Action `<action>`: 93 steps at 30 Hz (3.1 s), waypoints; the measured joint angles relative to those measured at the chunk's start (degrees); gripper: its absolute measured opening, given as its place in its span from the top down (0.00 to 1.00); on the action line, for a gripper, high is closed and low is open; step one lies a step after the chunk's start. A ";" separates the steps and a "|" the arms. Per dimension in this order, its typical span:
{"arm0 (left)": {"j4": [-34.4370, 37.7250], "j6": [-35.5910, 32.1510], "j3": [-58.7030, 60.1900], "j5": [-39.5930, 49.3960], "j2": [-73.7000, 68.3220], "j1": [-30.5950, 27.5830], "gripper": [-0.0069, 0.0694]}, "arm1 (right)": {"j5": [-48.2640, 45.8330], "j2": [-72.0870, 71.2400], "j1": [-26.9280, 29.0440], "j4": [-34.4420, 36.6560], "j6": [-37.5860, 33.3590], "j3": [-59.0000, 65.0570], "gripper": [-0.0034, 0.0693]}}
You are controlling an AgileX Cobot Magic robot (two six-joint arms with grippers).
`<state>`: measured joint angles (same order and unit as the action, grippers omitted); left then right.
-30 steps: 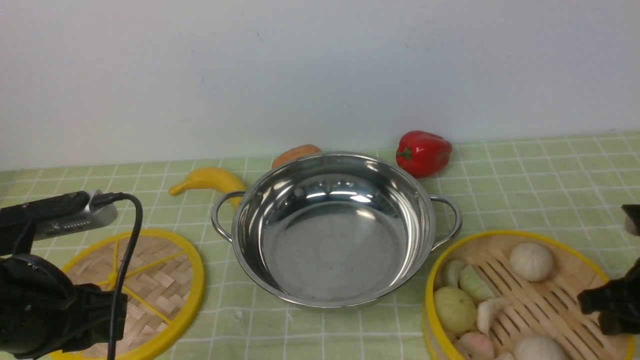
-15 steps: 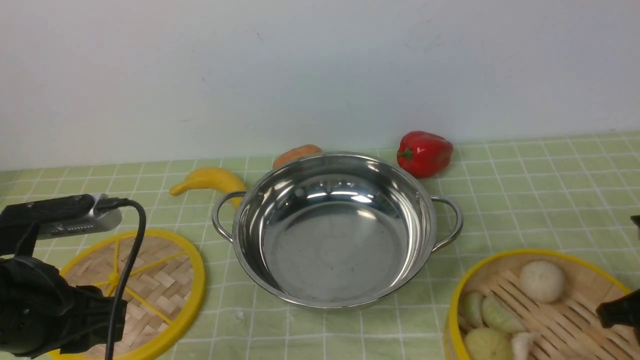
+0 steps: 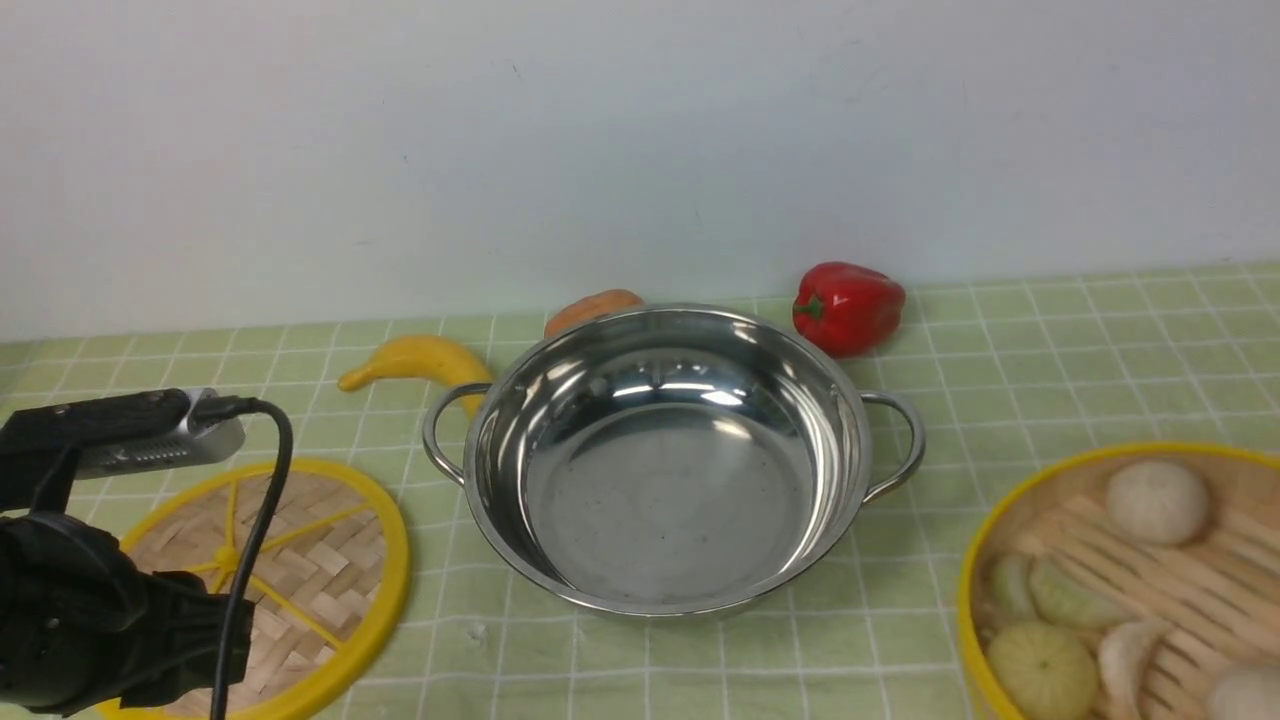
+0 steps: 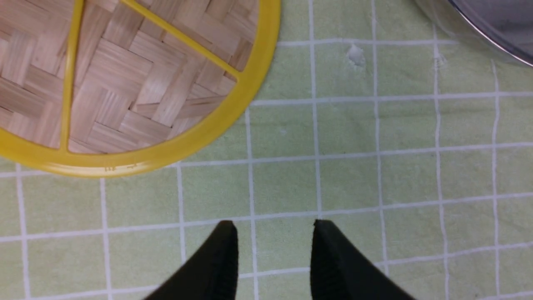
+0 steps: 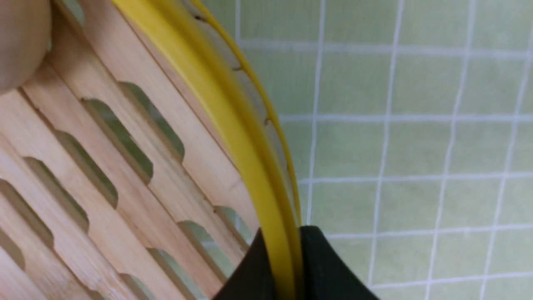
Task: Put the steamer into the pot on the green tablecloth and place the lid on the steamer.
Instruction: 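Reach for and grasp the rim of the bamboo steamer holding the buns with the right gripper, then place the bamboo steamer basket of food into the steel pot with the right gripper, then grasp the bamboo steamer lid lying on the table by its centre knob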
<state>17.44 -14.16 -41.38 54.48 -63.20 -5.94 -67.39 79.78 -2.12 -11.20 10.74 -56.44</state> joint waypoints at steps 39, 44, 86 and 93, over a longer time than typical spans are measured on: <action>0.00 0.00 0.00 0.00 0.00 0.00 0.59 | -3.84 54.60 -24.30 13.77 -1.12 -62.67 0.87; 0.00 0.00 0.00 -0.87 0.00 0.00 0.59 | -3.63 55.31 -24.30 14.48 -0.98 -63.01 0.87; -17.84 18.16 -19.78 -11.39 -40.29 0.00 0.59 | -2.96 -8.02 -24.27 10.82 -5.01 -42.68 0.25; -18.32 18.16 -20.03 -11.59 -40.77 0.00 0.74 | -3.02 -25.04 -24.27 10.54 -3.12 -31.63 0.30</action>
<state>-0.88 4.00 -61.40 42.89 -103.97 -5.94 -70.40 54.74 -26.39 -0.66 7.62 -88.08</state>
